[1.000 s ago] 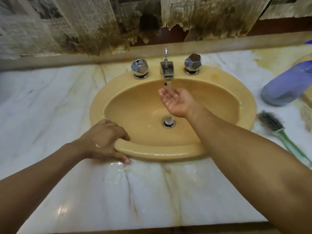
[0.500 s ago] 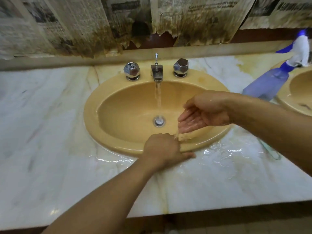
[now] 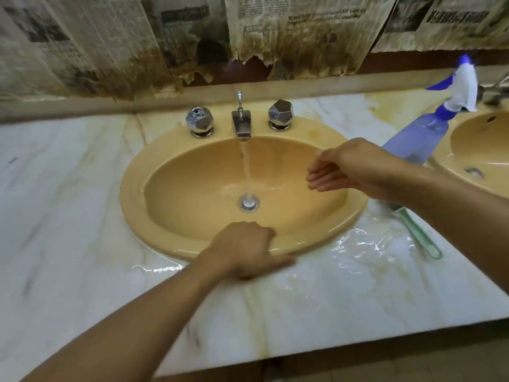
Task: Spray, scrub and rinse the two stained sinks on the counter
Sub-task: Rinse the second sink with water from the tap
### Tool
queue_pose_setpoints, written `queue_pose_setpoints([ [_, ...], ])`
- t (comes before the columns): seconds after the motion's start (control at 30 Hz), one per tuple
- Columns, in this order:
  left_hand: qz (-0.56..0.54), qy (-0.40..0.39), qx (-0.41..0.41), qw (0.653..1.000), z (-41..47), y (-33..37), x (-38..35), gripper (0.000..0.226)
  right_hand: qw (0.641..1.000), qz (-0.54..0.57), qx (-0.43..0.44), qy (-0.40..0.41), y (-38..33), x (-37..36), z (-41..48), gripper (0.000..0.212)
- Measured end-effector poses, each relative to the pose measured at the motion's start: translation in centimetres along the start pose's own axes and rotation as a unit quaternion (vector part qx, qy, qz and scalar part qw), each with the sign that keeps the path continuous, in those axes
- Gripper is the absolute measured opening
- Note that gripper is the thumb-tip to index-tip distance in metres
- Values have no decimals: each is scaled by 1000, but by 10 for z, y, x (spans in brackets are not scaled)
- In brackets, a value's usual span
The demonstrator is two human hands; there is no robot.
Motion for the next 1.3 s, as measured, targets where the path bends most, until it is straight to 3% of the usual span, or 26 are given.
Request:
queue_pose_setpoints([
  [0.13, 81, -20, 18, 996, -78, -113, 7, 103, 980, 170, -44, -90, 1, -57, 34, 44],
  [0.2, 97, -6, 0, 995, -97, -150, 19, 102, 943, 282, -92, -149, 6, -95, 53, 47],
  [0.33, 120, -6, -35, 992, -95, -162, 24, 98, 848, 473, -142, -195, 2, -149, 89, 47],
  [0.5, 102, -16, -4, 995, -96, -164, 19, 106, 801, 549, -128, -202, -17, -167, 101, 31],
  [0.63, 83, -28, 41, 995, -91, -141, 14, 113, 834, 478, -124, -247, -22, -151, 73, 32],
  [0.73, 55, -14, 60, 997, -67, -82, 4, 104, 872, 388, -156, -255, -10, -117, 42, 31],
  [0.9, 29, 44, 84, 995, 19, 30, 4, 82, 937, 226, -202, -176, 10, -30, -9, 37],
  [1.03, -104, 70, 76, 989, 108, 86, 10, 70, 976, 98, -169, -92, 7, 34, -29, 42],
  [1.2, -177, 95, 138, 970, 193, 97, 21, 81, 997, -33, -62, 32, -4, 85, -20, 38],
  [1.3, -212, 98, 139, 962, 190, 92, 15, 100, 998, -38, -28, 30, -2, 89, -18, 39],
])
Point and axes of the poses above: each hand's wrist, its own z-axis towards the middle knuckle, its own x-axis out of the back of the hand, y = z × x, the point moved 10 cm from there along z, towards the middle knuckle, and after that the axes turned 9 degrees about -x, right-handed, at the moved point
